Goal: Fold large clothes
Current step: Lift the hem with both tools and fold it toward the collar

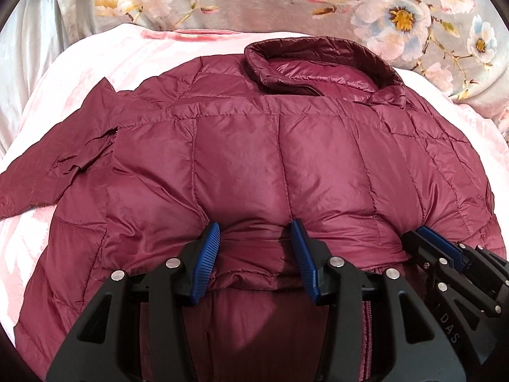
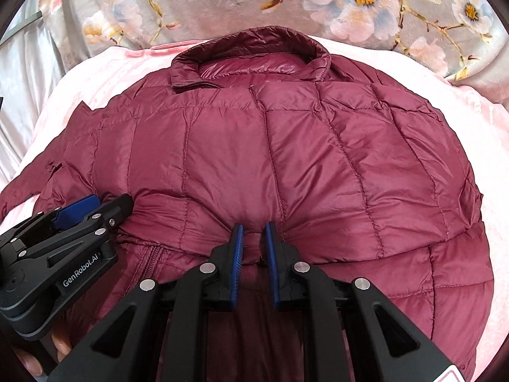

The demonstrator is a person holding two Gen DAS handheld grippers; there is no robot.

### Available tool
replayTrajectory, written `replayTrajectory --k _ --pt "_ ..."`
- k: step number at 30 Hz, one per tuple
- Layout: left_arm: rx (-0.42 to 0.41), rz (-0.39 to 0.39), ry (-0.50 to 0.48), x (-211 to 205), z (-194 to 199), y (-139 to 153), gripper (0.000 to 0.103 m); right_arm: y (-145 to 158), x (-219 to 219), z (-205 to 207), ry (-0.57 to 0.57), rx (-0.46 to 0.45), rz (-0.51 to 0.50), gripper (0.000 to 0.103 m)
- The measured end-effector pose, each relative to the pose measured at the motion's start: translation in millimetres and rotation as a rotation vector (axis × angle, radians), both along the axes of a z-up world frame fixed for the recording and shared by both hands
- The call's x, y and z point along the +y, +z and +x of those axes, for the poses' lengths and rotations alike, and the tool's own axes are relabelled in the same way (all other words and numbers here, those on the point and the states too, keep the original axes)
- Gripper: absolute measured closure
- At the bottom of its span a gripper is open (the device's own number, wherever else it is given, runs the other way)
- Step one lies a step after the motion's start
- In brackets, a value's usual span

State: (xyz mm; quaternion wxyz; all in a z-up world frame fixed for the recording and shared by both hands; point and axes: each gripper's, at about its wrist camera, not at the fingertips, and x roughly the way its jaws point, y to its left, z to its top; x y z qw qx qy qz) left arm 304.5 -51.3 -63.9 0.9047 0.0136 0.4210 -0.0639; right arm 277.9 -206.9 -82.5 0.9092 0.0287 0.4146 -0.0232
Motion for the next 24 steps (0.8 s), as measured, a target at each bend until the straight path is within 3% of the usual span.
replayTrajectory --k 6,8,10,13,15,18,21,24 --pt "0.017 -0.013 -0.016 2.7 -4.7 1.3 0.058 9.6 5.5 -4.5 0.034 0.045 -0.039 0.090" --pt "0.027 -0.007 -0.029 3.3 -7.7 3.1 0.058 22.2 -1.9 -7.5 0.037 0.050 0.059 0.090" --pt "0.048 -0.050 -0.020 9.4 -8.6 8.8 0.058 30.8 -5.8 -4.1 0.028 0.038 0.102 0.088" --pt "0.061 -0.141 0.028 26.9 -4.1 22.3 0.058 30.6 -5.6 8.4 0.009 0.033 0.064 0.087" --pt "0.052 -0.108 0.083 36.8 4.1 25.7 0.056 18.9 -5.7 16.7 0.008 0.086 0.078 0.087" --pt "0.122 -0.092 0.100 46.9 15.5 7.7 0.056 8.0 0.5 11.8 0.021 0.092 0.030 0.087" --pt "0.074 -0.038 0.078 41.1 6.0 3.0 0.056 4.3 8.7 1.3 0.035 0.063 -0.039 0.087" --pt "0.058 -0.015 0.081 37.7 3.2 1.2 0.055 2.6 6.3 -0.7 0.033 0.051 -0.039 0.087"
